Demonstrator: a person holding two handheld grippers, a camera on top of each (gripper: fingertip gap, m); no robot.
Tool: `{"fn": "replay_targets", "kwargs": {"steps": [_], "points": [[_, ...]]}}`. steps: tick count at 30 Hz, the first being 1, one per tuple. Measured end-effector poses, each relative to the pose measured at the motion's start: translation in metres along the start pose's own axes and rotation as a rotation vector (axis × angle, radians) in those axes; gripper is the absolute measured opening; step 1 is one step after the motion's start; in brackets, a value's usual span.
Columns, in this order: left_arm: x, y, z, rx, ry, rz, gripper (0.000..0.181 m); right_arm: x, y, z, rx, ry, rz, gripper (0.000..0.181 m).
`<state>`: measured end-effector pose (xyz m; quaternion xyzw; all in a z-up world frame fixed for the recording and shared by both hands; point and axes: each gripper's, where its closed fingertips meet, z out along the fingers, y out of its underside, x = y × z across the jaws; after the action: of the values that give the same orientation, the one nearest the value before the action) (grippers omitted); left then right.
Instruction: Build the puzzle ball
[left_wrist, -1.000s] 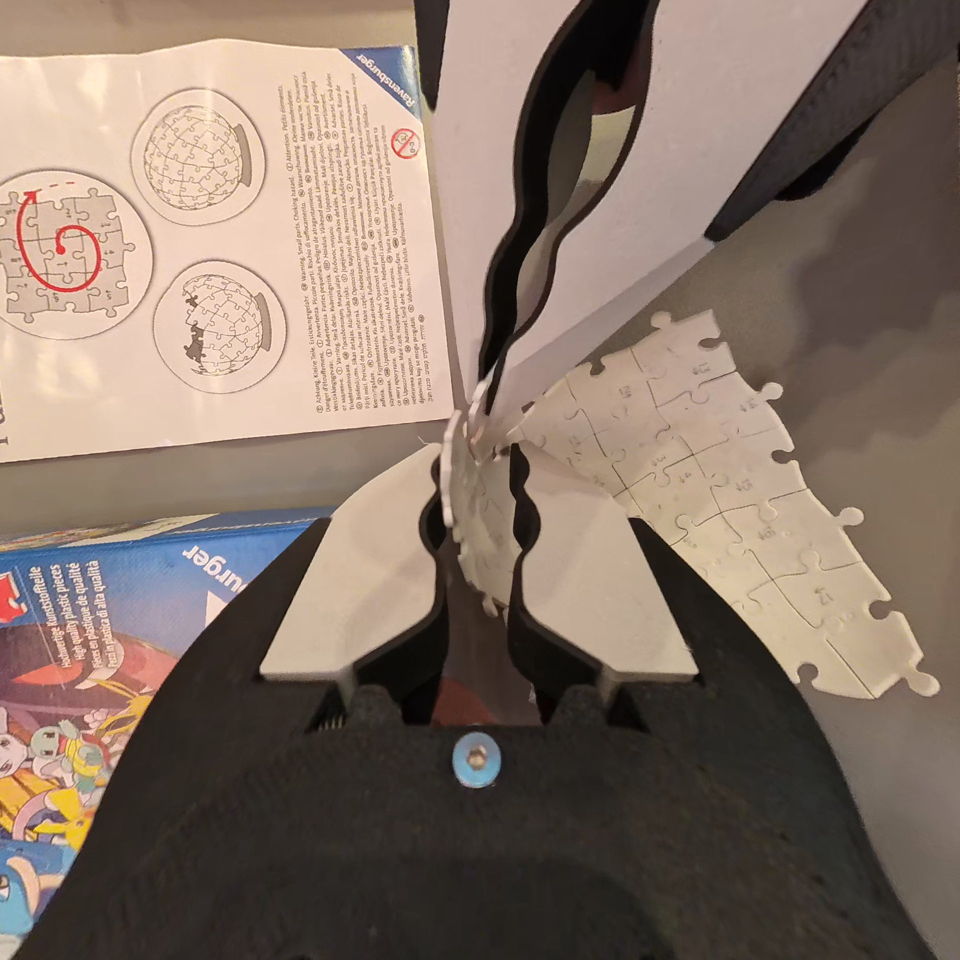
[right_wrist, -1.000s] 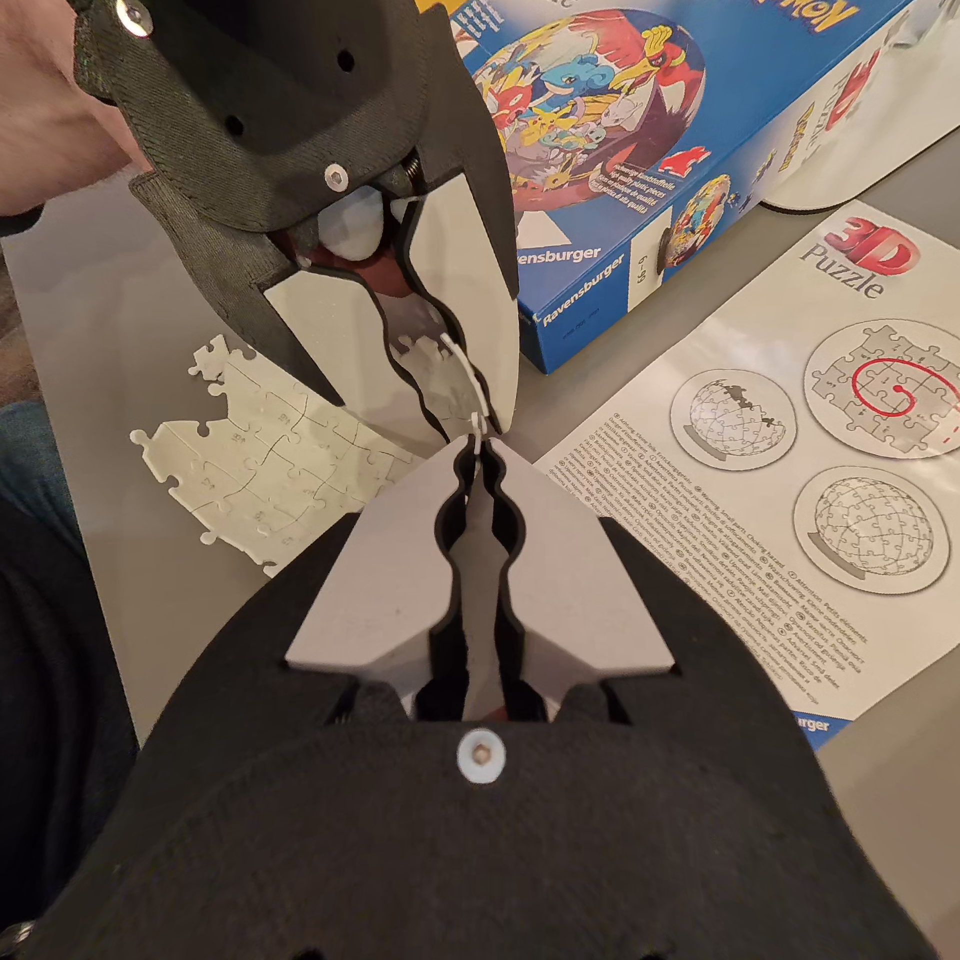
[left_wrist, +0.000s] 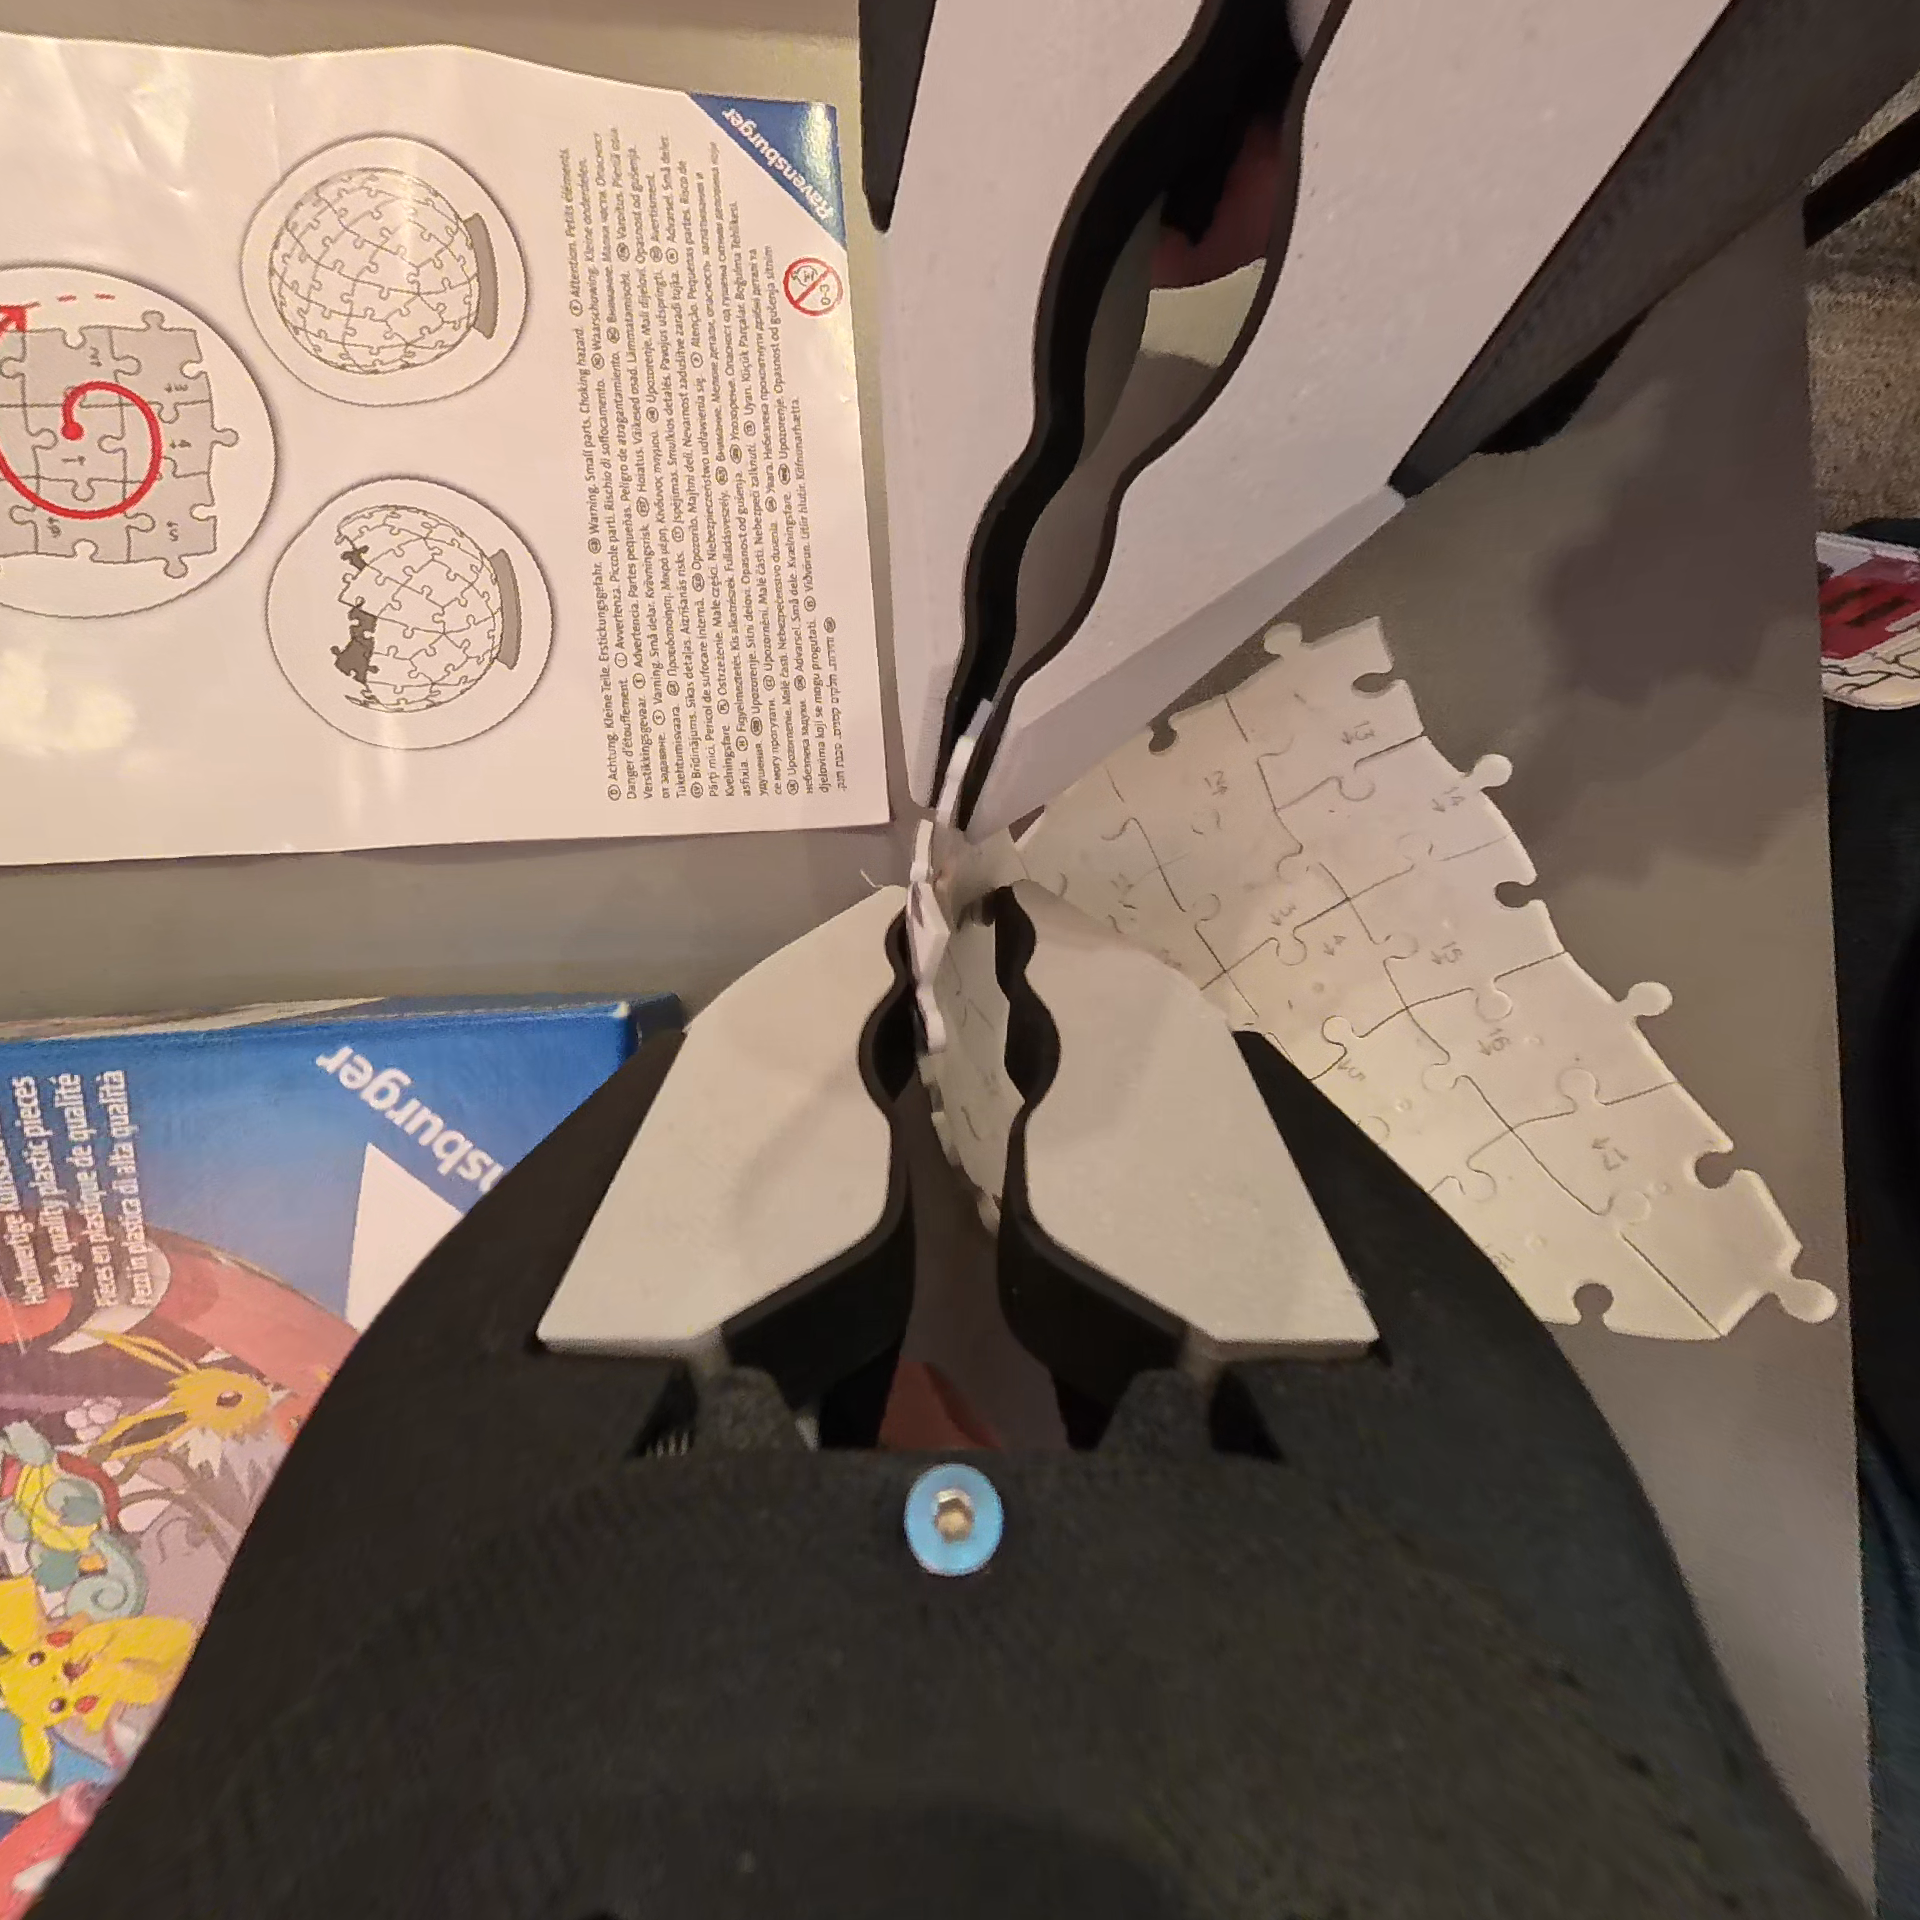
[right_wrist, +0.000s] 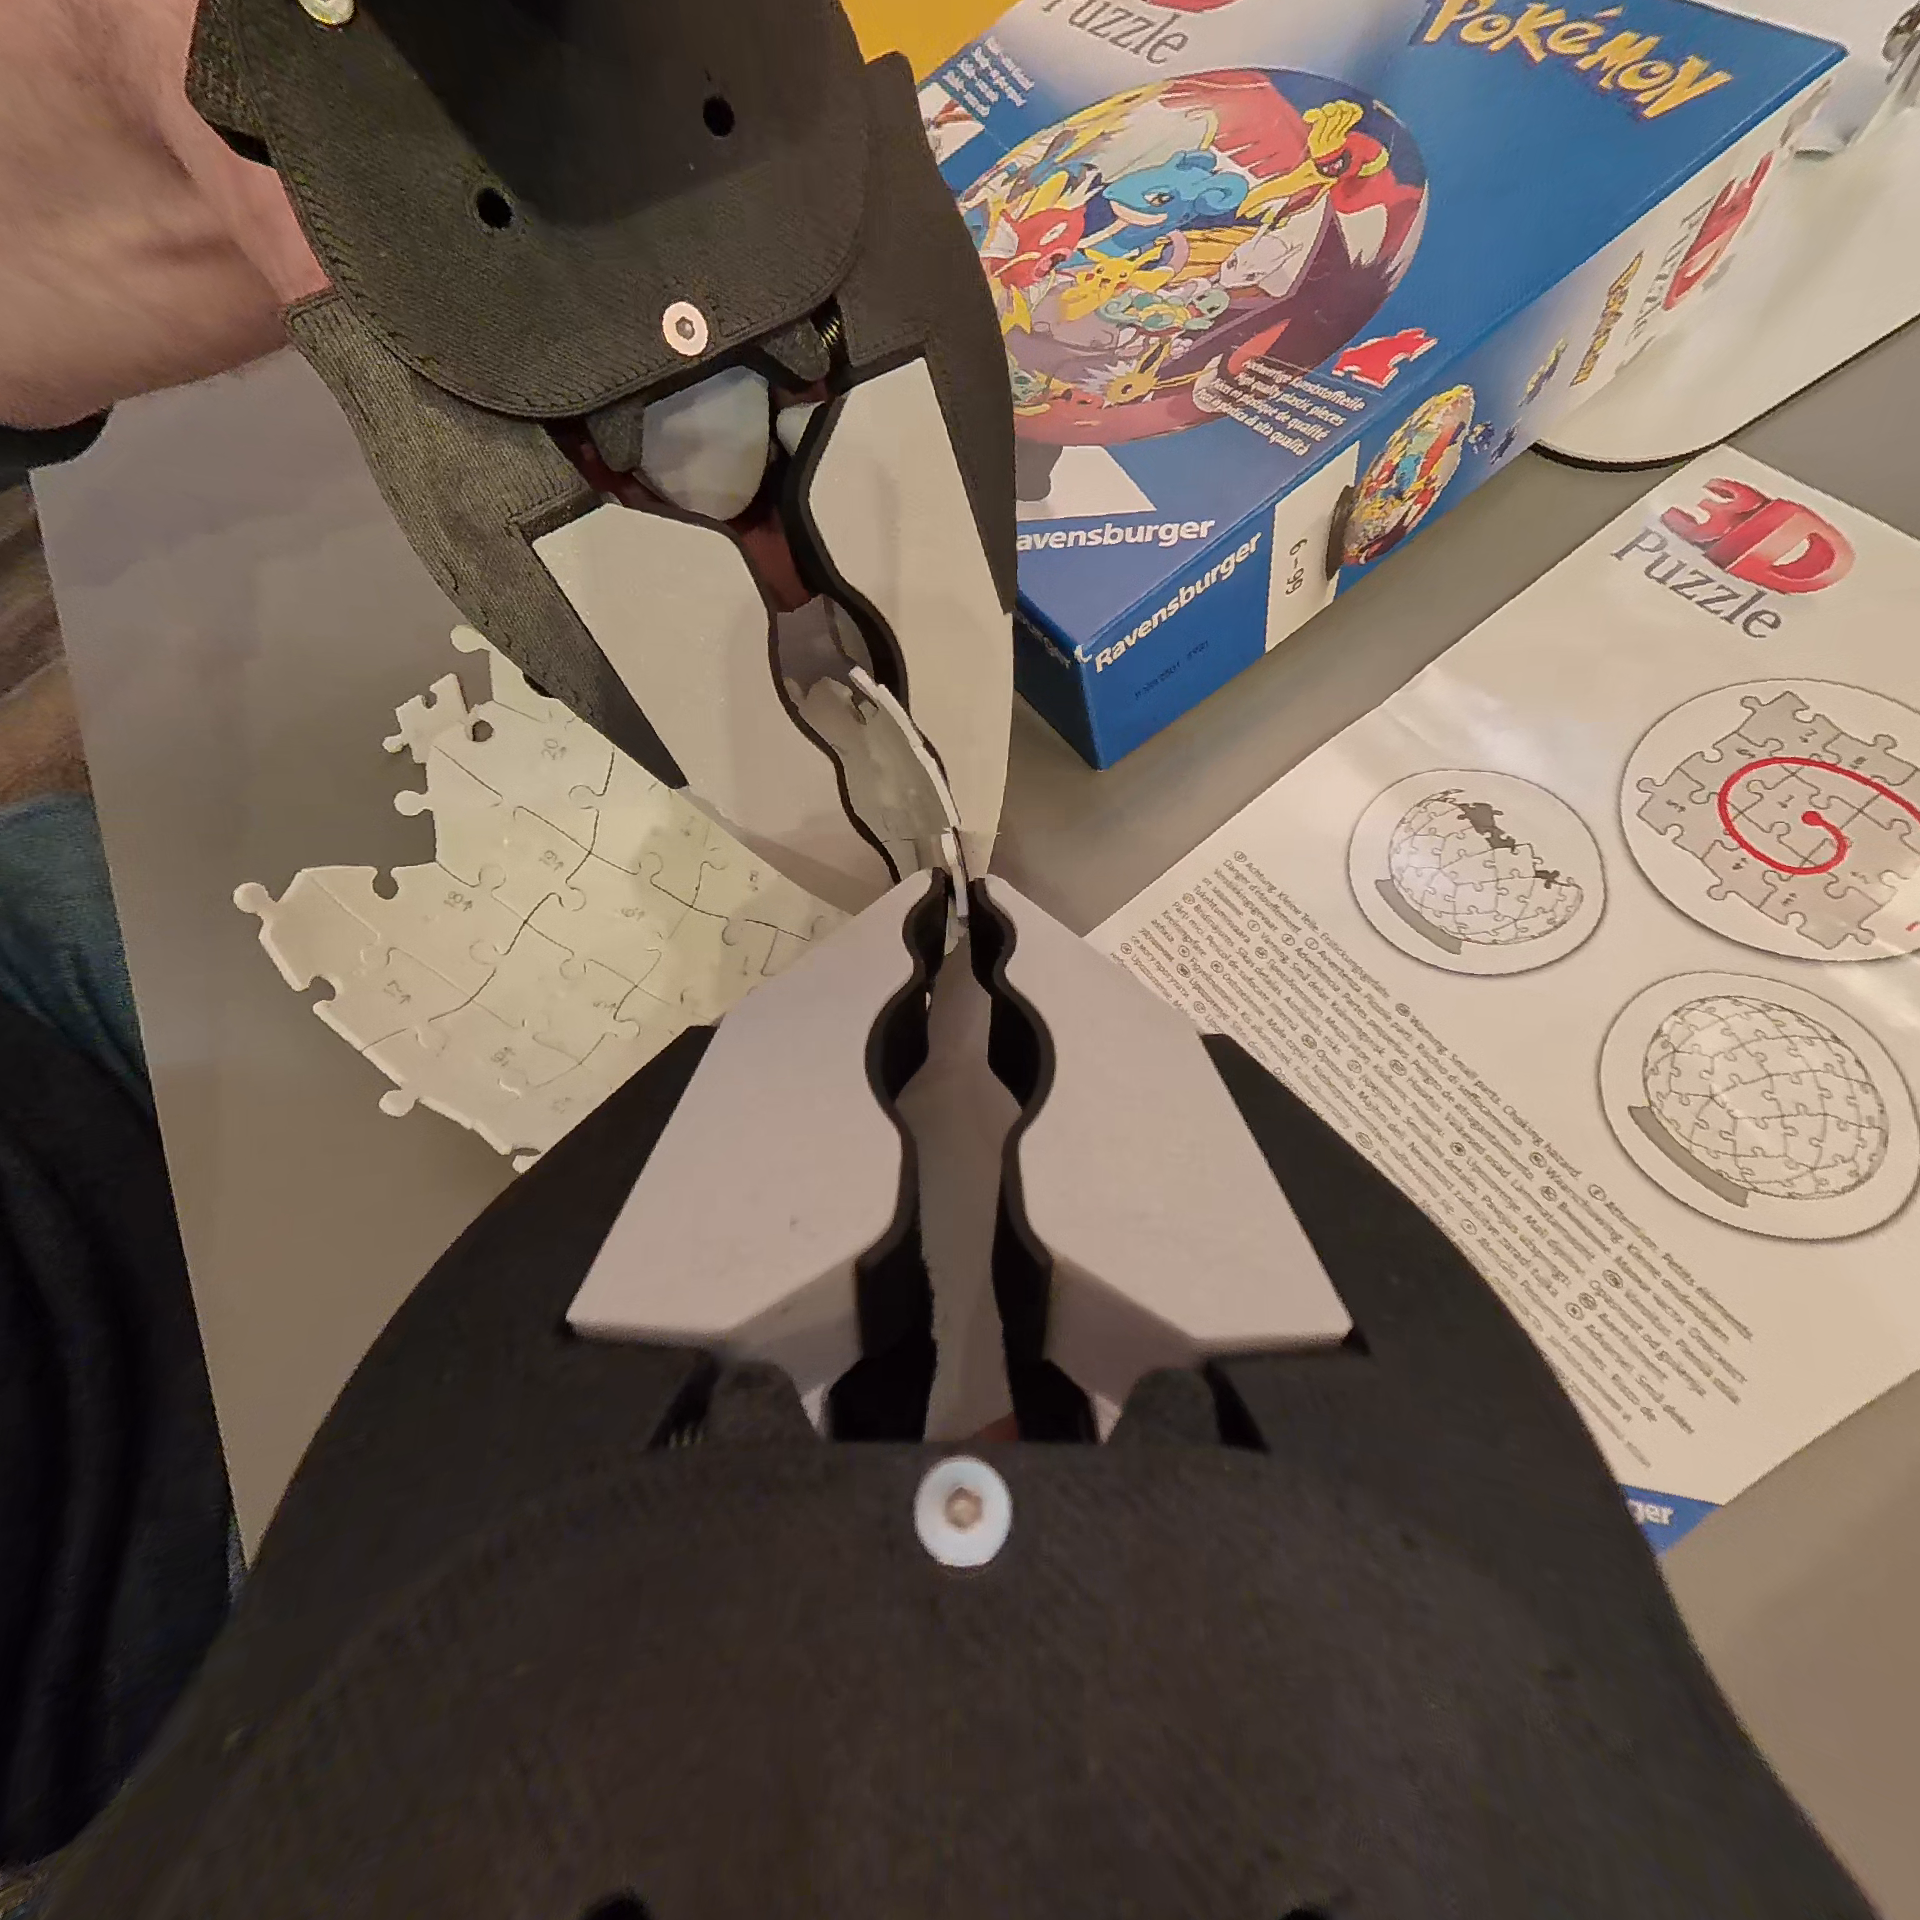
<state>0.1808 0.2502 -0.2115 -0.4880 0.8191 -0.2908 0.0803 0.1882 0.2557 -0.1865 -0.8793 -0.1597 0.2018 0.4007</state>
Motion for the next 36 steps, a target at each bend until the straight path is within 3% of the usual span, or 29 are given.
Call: {"fn": "replay_targets", "kwargs": {"steps": [21, 26, 36], "points": [[0.0020, 0.0029, -0.0002, 0.011, 0.019, -0.011, 0.012, -0.0009, 0.0013, 0.0030, -0.025, -0.020, -0.002, 0.002], [0.0020, 0.0026, -0.0040, 0.022, 0.018, -0.019, 0.019, -0.0016, 0.0001, 0.0033, -0.030, -0.025, 0.020, 0.000], [-0.0024, 0.0035, -0.0064, 0.021, 0.002, -0.010, 0.012, -0.0015, -0.0011, 0.0046, -0.036, -0.027, 0.037, 0.002]]}}
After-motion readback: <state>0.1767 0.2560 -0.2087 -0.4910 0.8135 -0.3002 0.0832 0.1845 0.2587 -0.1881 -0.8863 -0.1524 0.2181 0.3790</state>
